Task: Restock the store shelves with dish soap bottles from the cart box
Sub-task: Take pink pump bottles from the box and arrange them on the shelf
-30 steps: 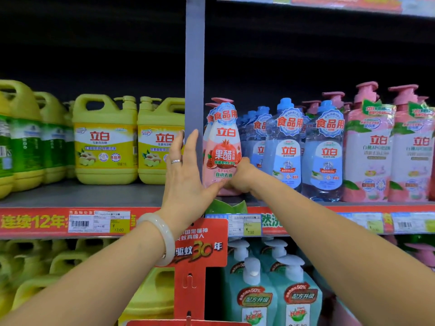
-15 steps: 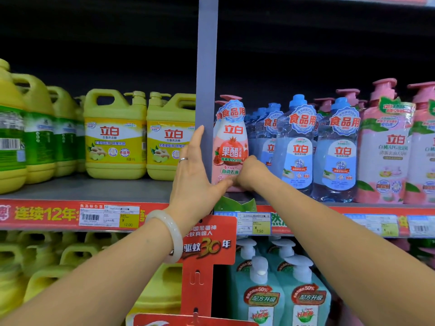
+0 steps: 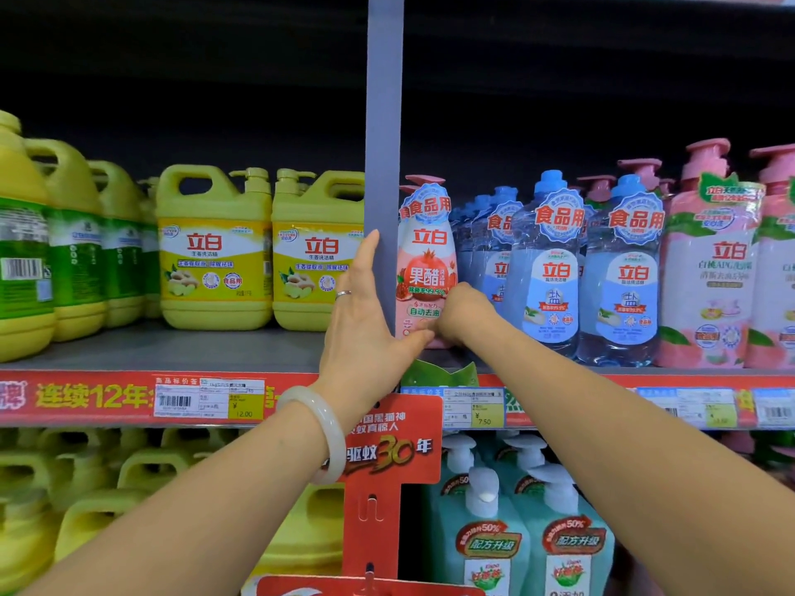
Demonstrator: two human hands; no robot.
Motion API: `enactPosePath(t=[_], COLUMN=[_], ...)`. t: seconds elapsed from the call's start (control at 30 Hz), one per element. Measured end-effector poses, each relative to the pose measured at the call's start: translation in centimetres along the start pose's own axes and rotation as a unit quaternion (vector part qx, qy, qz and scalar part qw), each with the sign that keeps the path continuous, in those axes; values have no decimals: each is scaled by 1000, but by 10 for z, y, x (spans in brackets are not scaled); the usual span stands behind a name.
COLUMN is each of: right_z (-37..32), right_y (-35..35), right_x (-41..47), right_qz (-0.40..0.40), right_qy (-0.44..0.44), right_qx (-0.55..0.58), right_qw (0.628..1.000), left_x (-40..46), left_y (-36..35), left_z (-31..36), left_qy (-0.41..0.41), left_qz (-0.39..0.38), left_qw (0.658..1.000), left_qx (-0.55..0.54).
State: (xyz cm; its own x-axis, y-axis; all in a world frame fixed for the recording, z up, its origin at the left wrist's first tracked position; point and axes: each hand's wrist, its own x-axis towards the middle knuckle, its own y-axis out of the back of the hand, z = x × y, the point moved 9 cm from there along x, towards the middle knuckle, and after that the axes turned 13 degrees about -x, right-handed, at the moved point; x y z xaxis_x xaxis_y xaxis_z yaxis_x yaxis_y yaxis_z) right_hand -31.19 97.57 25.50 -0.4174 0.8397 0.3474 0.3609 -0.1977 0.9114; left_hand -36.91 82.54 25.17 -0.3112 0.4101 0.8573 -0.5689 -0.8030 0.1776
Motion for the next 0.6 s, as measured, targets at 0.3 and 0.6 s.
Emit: enactPosePath(t=[0.3, 0.6], right_z=[-4, -13], right_y=[2, 2], right_x=[0, -7], right_qz=[-5, -12], right_qy=[1, 18], right_qx=[-32, -53], right_qw=[999, 998], left_x=[1, 0], left_y=[0, -1], left_z=[-5, -4], left_qy=[15, 22], left_qz=[-4, -12], left_qw=[1000, 1000], left_qx=[-13, -15])
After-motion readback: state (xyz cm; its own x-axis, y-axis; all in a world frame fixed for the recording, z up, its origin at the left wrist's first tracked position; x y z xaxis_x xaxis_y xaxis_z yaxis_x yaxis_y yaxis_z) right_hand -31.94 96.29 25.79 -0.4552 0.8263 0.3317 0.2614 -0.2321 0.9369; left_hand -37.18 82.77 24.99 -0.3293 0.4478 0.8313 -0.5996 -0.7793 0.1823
